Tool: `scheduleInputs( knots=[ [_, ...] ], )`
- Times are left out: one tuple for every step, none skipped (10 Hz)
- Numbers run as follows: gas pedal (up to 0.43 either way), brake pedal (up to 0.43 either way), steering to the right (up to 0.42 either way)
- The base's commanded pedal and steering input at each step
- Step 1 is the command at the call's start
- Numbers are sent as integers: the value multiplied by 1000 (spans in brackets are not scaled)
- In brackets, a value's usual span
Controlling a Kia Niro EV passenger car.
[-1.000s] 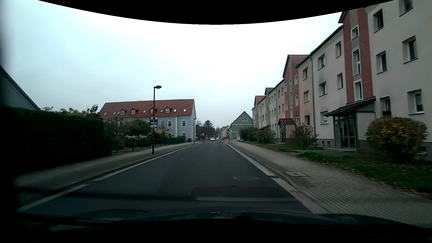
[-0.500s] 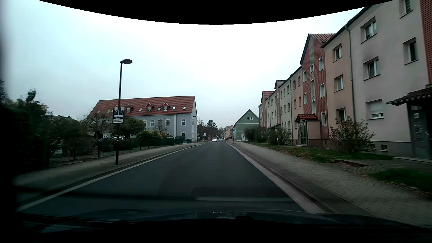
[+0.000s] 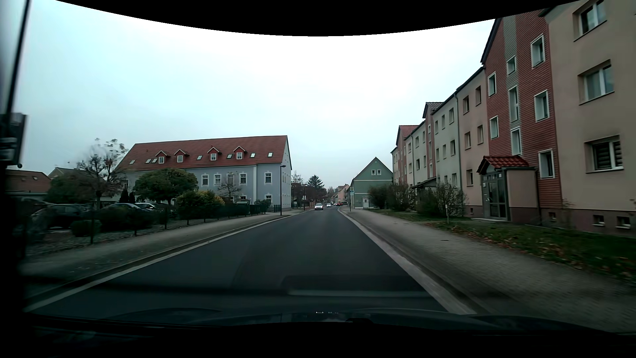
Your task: Follow the waypoints while adhering to traffic rules and regulations
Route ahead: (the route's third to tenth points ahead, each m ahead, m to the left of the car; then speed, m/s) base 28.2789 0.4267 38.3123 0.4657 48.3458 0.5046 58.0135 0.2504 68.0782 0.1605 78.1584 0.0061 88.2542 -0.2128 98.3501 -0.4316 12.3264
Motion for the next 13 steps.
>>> scheduleInputs(
  knots=[
    [138,0,-11],
    [138,0,-9],
    [138,0,-7],
    [138,0,-7],
    [138,0,-6],
    [138,0,-6],
    [138,0,-5],
    [138,0,-4],
    [138,0,-4],
    [138,0,-2],
    [138,0,-1],
    [138,0,0],
    [138,0,1]
  ],
)
